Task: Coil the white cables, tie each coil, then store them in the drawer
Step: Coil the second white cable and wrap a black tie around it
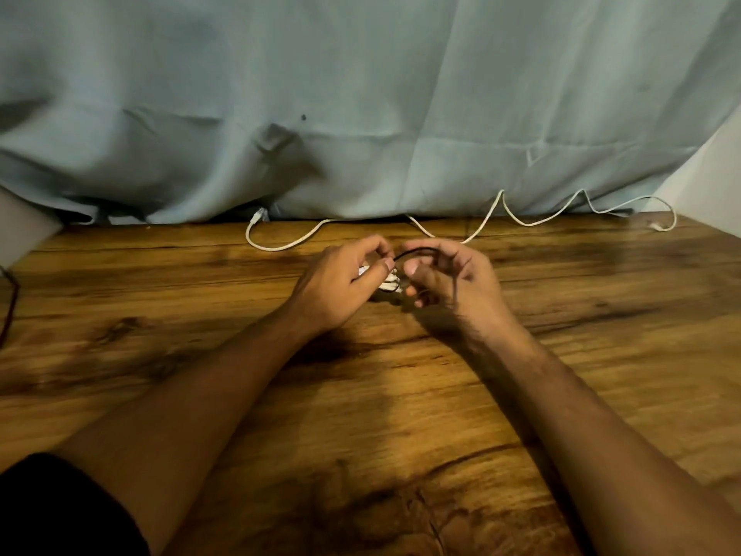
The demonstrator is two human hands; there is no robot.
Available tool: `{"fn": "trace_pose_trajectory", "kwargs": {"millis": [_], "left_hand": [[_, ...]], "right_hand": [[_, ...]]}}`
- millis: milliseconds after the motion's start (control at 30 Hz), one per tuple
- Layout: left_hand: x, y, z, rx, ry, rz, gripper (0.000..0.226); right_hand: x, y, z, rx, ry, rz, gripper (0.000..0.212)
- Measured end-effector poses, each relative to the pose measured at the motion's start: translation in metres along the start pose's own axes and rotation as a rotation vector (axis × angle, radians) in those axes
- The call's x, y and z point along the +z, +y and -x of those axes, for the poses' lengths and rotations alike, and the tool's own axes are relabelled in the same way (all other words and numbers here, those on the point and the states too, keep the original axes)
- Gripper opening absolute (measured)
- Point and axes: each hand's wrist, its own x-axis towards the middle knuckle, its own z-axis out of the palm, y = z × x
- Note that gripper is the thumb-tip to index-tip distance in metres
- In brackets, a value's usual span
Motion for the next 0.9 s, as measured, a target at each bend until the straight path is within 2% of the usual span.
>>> {"fn": "trace_pose_trajectory", "kwargs": {"millis": [167,300,400,533,700,900], "left_hand": [[0.0,0.004,0.001,0.01,-0.054,-0.004,0.013],[0.0,0.019,-0.002,0.001,-0.054,0.129,0.01],[0.004,0.026,-0.003,-0.034,-0.061,0.237,0.012],[0.007,0.019,0.0,-0.079,-0.057,0.315,0.013],[0.01,0.012,-0.003,-0.132,-0.019,0.372,0.021],[0.009,0.007,-0.004,-0.214,0.025,0.379,0.023]], "right_hand": [[0.001,0.001,-0.001,-0.065,0.039,0.118,0.012],[-0.003,0.001,-0.007,-0.133,0.154,0.014,0.006],[-0.005,0.002,-0.009,-0.143,0.197,-0.048,0.014],[-0.001,0.002,-0.006,-0.138,0.125,-0.009,0.005],[0.0,-0.002,-0.002,-0.082,0.127,-0.129,0.006],[0.004,-0.014,0.004,-0.059,-0.057,-0.058,0.015]]}}
